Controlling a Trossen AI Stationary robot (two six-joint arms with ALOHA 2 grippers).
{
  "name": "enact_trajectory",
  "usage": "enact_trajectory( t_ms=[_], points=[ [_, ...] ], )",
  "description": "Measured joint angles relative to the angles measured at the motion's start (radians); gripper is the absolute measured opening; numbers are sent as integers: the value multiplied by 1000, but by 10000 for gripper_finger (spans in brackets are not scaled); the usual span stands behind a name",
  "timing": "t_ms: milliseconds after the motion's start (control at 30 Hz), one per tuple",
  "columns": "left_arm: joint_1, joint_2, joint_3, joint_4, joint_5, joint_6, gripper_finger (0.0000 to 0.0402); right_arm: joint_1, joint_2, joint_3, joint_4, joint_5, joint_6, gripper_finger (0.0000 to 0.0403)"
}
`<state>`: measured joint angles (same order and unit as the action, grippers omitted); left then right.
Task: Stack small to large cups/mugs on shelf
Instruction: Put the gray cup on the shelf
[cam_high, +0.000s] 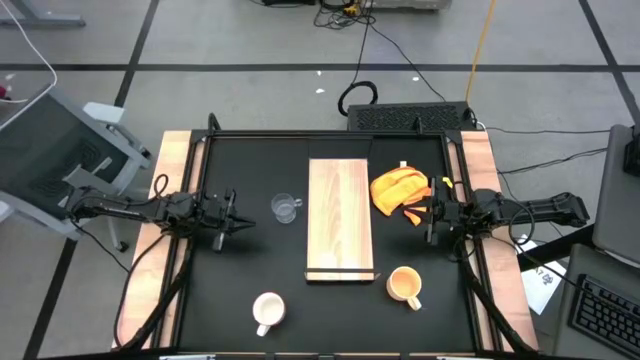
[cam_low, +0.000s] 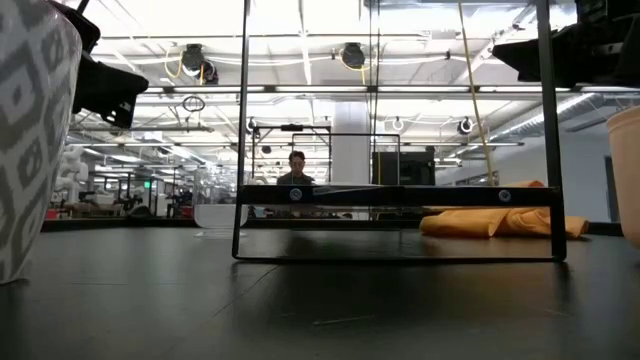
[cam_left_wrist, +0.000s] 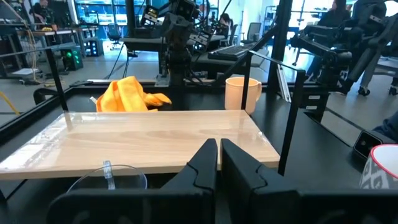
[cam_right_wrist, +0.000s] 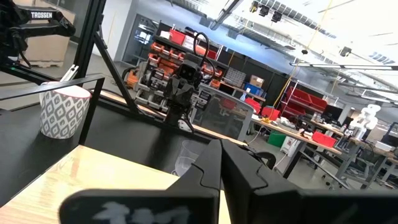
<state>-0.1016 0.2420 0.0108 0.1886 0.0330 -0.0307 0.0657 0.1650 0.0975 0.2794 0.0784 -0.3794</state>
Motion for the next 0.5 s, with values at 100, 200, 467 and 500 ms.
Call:
enact_trajectory(
  t_ms=[100,200,467,500],
  points=[
    [0,0,0,1,0,0,21,0,0,0,0,0,0,0],
    [0,0,0,2,-4,0,21,0,0,0,0,0,0,0],
    [0,0,0,3,-7,0,21,0,0,0,0,0,0,0],
    [0,0,0,3,-8,0,21,0,0,0,0,0,0,0]
  ],
)
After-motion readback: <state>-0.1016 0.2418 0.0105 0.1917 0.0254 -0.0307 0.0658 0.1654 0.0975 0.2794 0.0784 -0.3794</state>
